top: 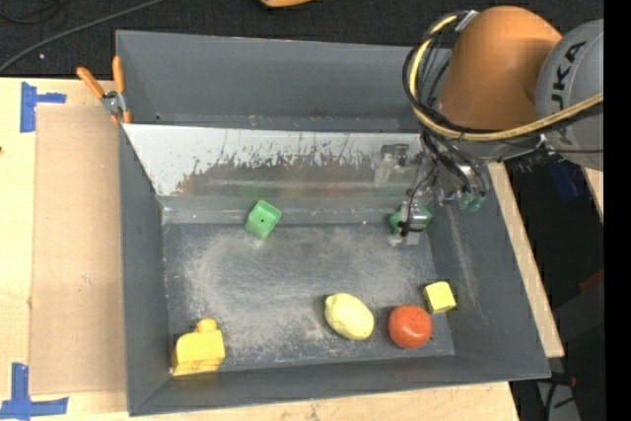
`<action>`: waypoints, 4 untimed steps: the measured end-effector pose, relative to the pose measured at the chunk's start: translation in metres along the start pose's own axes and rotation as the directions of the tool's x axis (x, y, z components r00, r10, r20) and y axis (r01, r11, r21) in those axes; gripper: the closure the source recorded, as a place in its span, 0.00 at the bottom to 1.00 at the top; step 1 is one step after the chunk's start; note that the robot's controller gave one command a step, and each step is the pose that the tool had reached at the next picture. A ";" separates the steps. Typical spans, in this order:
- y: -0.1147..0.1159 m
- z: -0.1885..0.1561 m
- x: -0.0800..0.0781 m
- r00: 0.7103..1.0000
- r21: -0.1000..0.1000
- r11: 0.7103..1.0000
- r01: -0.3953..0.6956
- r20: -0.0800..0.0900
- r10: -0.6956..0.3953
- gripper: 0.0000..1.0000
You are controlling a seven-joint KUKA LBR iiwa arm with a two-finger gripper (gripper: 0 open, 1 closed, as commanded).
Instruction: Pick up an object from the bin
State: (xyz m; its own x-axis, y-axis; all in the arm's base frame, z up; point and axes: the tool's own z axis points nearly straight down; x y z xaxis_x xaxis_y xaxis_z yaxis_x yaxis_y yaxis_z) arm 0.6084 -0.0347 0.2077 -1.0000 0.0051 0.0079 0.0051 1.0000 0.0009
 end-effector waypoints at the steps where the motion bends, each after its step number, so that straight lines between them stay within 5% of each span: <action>1: 0.000 -0.005 -0.001 1.000 0.001 1.000 0.001 0.007 -0.001 0.00; 2: -0.031 0.019 0.052 0.993 0.000 0.993 0.115 0.005 -0.115 0.00; 3: -0.033 0.039 0.084 0.968 0.001 0.968 0.250 0.008 -0.250 0.00; 4: -0.031 0.058 0.105 0.870 0.002 0.871 0.492 0.005 -0.492 0.00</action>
Offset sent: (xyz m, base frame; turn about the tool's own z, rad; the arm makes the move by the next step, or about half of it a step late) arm -0.0764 -0.0466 -0.0290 -0.1608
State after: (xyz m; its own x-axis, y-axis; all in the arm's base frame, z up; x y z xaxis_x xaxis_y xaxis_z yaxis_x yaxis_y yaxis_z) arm 0.5028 -0.0653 0.1501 -0.8730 -0.4877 0.0019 -0.4877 0.8730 0.0024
